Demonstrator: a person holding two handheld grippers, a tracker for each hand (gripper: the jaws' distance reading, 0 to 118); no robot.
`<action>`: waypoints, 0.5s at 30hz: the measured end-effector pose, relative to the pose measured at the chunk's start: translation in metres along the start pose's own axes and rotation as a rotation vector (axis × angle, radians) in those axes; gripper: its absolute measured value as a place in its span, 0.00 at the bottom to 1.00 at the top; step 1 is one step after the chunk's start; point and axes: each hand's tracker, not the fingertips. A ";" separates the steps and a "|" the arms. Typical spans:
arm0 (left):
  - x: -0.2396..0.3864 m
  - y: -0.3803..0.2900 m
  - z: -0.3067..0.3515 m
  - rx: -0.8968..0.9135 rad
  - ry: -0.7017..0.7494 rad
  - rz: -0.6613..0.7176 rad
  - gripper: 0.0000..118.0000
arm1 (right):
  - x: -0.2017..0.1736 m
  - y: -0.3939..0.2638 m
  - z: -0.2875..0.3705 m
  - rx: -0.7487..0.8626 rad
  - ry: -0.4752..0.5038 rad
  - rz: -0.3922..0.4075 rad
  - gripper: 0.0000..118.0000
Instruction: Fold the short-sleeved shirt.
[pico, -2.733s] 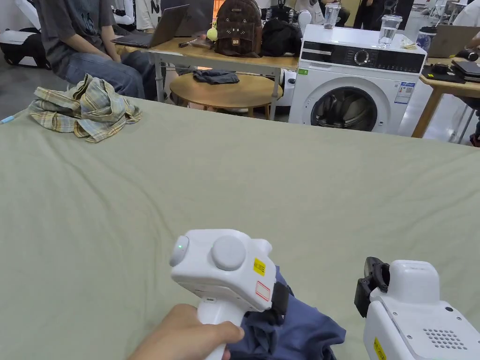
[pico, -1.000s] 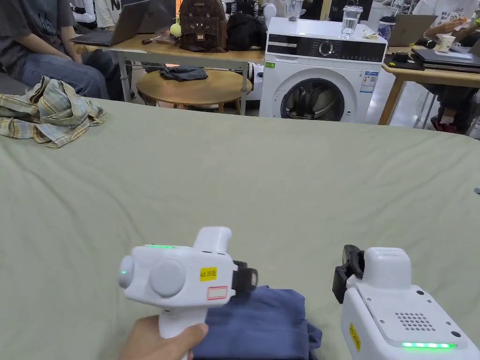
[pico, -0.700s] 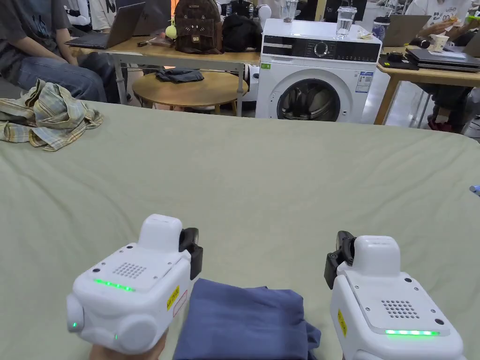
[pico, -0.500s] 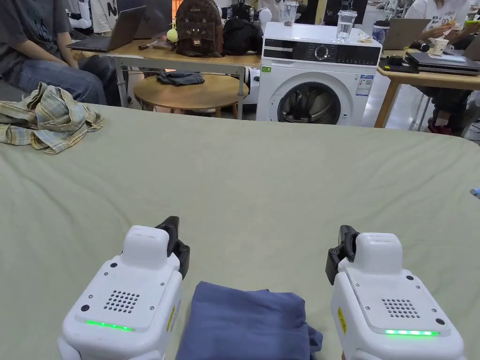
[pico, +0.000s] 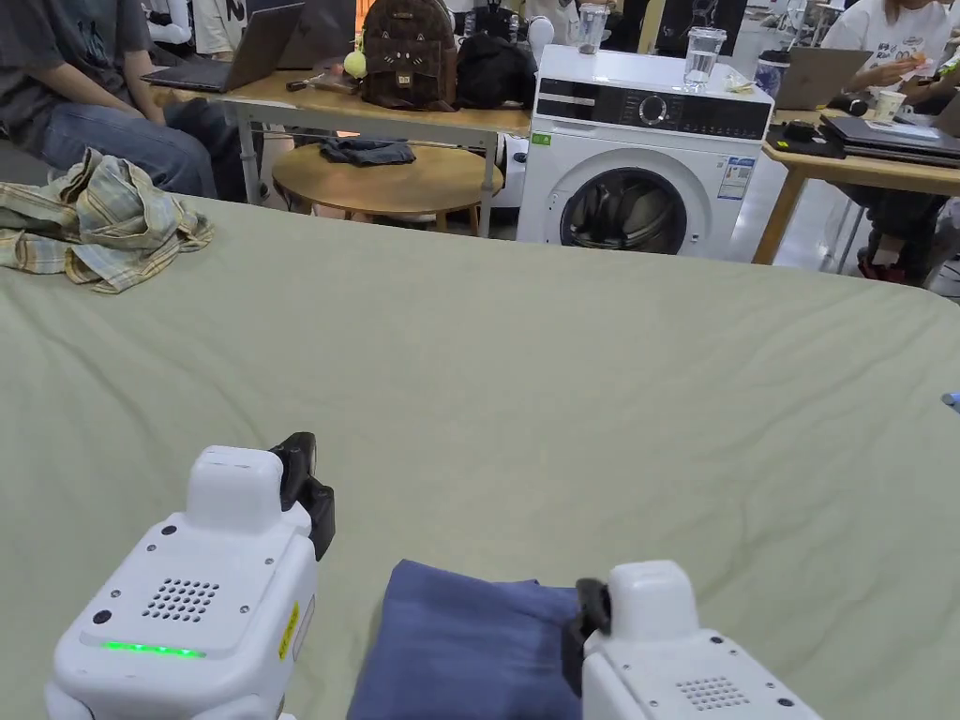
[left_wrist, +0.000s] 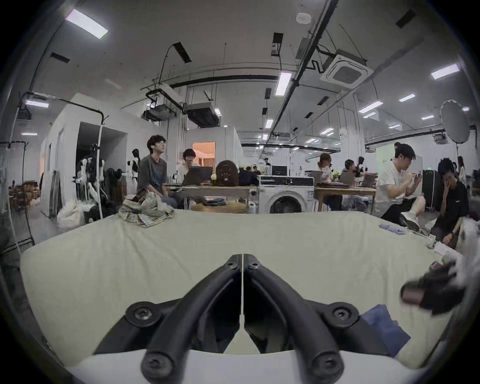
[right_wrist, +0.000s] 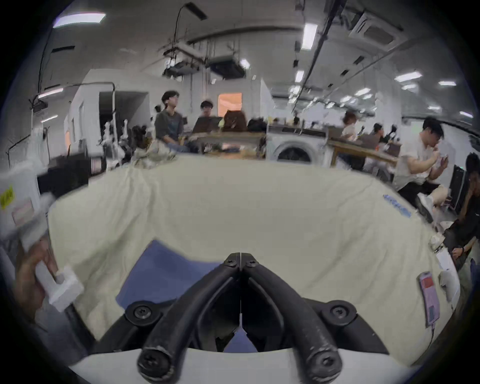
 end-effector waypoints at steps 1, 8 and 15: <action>-0.002 -0.001 0.001 -0.009 -0.004 0.003 0.00 | -0.002 -0.008 -0.012 -0.050 0.000 -0.001 0.00; -0.020 -0.011 -0.003 -0.218 -0.111 0.050 0.00 | 0.013 -0.033 -0.040 -0.175 -0.058 -0.102 0.00; -0.050 -0.020 -0.021 -0.480 -0.312 0.226 0.00 | 0.012 -0.032 -0.040 -0.181 -0.053 -0.078 0.00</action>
